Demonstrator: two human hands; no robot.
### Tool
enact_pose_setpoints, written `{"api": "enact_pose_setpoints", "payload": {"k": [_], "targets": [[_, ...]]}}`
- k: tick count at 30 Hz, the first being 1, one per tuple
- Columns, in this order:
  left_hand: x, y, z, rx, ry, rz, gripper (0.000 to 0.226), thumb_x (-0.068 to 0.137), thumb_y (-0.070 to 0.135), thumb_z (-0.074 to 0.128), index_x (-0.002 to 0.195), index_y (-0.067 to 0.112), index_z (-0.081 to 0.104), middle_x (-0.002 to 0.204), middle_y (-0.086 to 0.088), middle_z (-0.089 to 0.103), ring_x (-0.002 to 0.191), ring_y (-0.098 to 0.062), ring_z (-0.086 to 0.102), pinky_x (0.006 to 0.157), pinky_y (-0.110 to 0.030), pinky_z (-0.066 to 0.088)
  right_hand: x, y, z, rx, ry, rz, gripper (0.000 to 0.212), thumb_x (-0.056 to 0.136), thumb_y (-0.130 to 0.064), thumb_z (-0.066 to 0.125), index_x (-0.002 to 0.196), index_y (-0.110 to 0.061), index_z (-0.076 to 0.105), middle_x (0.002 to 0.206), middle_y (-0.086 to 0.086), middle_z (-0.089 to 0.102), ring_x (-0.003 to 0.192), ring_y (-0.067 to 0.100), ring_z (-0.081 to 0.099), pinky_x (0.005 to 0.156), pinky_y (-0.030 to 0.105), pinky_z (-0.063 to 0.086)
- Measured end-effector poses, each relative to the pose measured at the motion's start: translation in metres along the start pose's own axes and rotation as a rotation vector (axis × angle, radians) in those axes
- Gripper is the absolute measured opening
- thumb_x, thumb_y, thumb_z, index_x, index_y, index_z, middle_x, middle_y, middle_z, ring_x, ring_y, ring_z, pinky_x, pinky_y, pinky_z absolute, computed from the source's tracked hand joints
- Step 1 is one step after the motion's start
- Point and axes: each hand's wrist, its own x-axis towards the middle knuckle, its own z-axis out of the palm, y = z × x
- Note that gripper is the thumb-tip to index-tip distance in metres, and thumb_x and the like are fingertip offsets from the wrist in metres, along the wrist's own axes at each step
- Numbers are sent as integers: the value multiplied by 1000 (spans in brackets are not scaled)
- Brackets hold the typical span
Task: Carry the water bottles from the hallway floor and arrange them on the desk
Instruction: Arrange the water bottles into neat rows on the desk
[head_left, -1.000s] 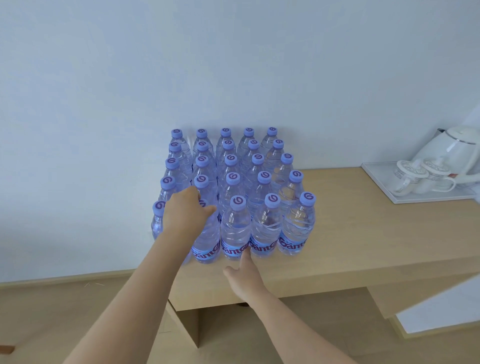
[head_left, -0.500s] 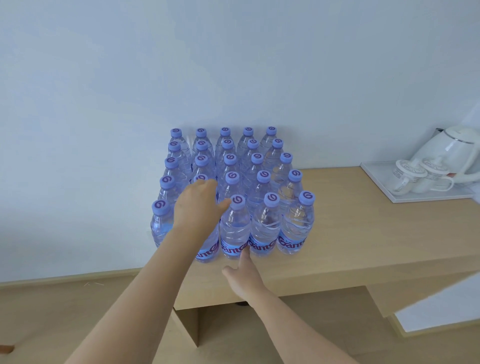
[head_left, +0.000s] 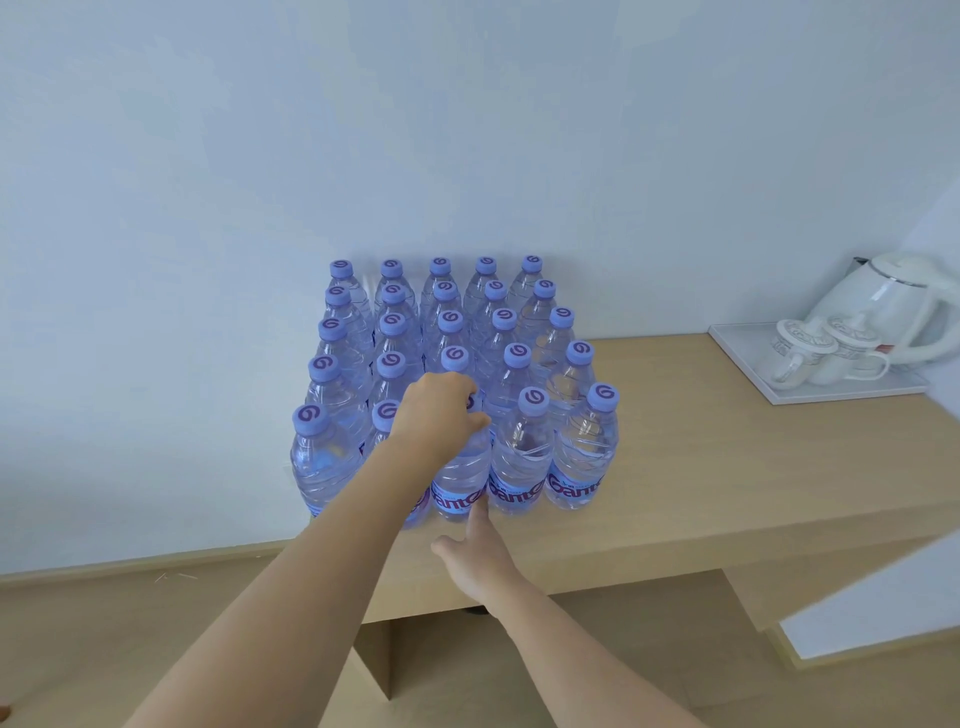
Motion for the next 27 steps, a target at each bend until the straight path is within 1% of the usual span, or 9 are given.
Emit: {"api": "enact_pose_setpoints", "payload": {"k": [5, 12, 14, 16, 19, 21, 22, 24, 27], "targets": [[1, 1, 0, 21, 9, -16, 23, 86, 31, 63, 85, 19, 43, 87, -8, 57, 76, -23, 46, 73, -33, 47, 1, 1, -4, 7, -7, 2, 85, 88, -21, 47, 150, -21, -12, 159, -5, 3, 119, 10, 42, 84, 19, 31], [-2, 4, 0, 35, 29, -35, 18, 86, 34, 63, 87, 18, 54, 89, -11, 62, 75, -24, 49, 67, -31, 42, 5, 1, -5, 11, 10, -18, 86, 88, -21, 49, 150, -18, -10, 158, -4, 8, 132, 16, 36, 89, 19, 29], [-2, 5, 0, 43, 31, -50, 23, 87, 34, 61, 96, 13, 61, 94, -11, 64, 79, -25, 51, 70, -32, 43, 6, 2, -6, 15, 8, -30, 86, 87, -20, 49, 150, -19, -10, 158, -4, 8, 133, 17, 35, 89, 20, 29], [-5, 9, 3, 95, 45, -57, 27, 90, 35, 58, 95, 8, 56, 94, -10, 61, 87, -28, 56, 67, -33, 41, 6, 4, -9, 25, 0, -35, 85, 87, -20, 49, 150, -20, -8, 157, -5, 13, 130, 16, 38, 87, 20, 30], [-12, 22, 12, 143, 172, 33, 32, 92, 41, 53, 90, 9, 47, 99, -9, 56, 102, -27, 51, 68, -31, 36, 1, 12, -14, 22, 100, -54, 71, 89, -19, 47, 150, -19, 12, 152, -5, 29, 129, 14, 41, 89, 19, 32], [-14, 35, 19, 77, 221, 121, 43, 90, 47, 52, 106, 7, 52, 105, -7, 56, 110, -24, 45, 74, -31, 39, -3, 20, -21, 57, 268, -32, 49, 89, -16, 45, 138, -14, 40, 137, 0, 50, 123, 18, 49, 95, 25, 39], [-13, 41, 23, 54, 203, 141, 46, 89, 50, 53, 105, 8, 52, 103, -6, 56, 110, -24, 45, 73, -30, 38, -4, 23, -25, 79, 325, -9, 39, 89, -15, 45, 127, -11, 49, 127, 3, 56, 117, 19, 53, 94, 29, 42], [-9, 52, 29, 71, 141, 128, 44, 87, 52, 55, 92, 10, 44, 94, -6, 54, 105, -24, 46, 68, -28, 32, -4, 27, -35, 96, 337, 17, 32, 88, -14, 45, 119, -10, 51, 120, 4, 58, 109, 20, 53, 88, 29, 42], [-1, 59, 35, 166, 115, 111, 37, 90, 46, 54, 88, 13, 39, 92, -8, 57, 97, -25, 50, 66, -27, 28, 0, 29, -47, 75, 252, 11, 34, 86, -13, 45, 120, -8, 48, 123, 8, 54, 111, 22, 51, 85, 30, 40]]}}
